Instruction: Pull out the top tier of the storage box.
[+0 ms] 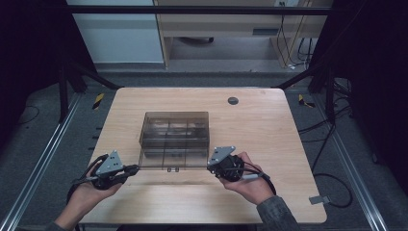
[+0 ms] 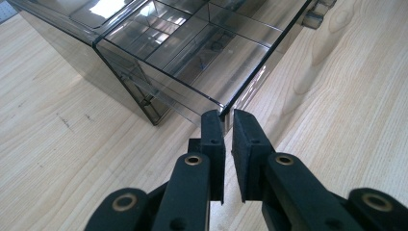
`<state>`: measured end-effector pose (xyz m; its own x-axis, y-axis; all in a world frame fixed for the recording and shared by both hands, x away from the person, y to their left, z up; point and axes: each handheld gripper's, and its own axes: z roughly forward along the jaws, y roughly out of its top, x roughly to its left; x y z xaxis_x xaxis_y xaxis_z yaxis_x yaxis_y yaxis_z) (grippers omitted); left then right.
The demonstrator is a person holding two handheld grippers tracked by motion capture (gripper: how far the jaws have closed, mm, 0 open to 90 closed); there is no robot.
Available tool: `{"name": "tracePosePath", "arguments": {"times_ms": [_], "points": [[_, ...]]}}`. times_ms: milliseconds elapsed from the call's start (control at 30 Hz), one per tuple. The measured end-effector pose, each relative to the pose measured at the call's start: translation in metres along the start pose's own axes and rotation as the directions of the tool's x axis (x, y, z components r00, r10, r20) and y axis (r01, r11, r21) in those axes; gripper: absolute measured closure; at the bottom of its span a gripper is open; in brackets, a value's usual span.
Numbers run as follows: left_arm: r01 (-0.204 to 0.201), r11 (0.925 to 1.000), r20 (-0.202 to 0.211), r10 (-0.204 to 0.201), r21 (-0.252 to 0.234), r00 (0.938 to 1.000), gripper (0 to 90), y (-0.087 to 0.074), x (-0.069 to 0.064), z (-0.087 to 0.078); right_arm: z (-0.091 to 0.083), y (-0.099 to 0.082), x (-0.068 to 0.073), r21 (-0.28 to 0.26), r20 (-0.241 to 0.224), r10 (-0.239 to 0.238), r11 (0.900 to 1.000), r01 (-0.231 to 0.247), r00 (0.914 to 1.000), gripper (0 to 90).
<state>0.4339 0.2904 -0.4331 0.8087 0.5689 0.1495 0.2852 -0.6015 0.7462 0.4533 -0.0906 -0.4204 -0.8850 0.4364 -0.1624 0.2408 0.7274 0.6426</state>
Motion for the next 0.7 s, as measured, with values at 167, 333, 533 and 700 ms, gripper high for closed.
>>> {"name": "tracePosePath", "arguments": {"times_ms": [167, 333, 533, 700], "points": [[-0.017, 0.9997, -0.022, 0.016, -0.017, 0.9996, 68.0, -0.011, 0.002, -0.006, -0.002, -0.004, -0.002, -0.011, 0.004, 0.017, 0.9998, -0.017, 0.9999, 58.0], [-0.020, 0.9987, -0.056, 0.018, -0.048, 0.9983, 56.1, -0.026, 0.007, -0.015, -0.008, -0.013, -0.005, -0.001, 0.031, 0.048, 0.9989, -0.048, 0.9984, 44.2], [0.059, 0.9971, -0.126, -0.064, -0.048, 0.9900, 37.4, -0.043, 0.017, -0.012, -0.015, -0.029, -0.006, 0.023, 0.101, 0.075, 0.9967, -0.077, 0.9921, 28.5], [0.084, 0.9938, -0.208, -0.098, -0.072, 0.9733, 18.8, -0.045, 0.026, -0.008, -0.027, -0.045, -0.014, 0.040, 0.163, 0.131, 0.9895, -0.139, 0.9779, 18.3]]}}
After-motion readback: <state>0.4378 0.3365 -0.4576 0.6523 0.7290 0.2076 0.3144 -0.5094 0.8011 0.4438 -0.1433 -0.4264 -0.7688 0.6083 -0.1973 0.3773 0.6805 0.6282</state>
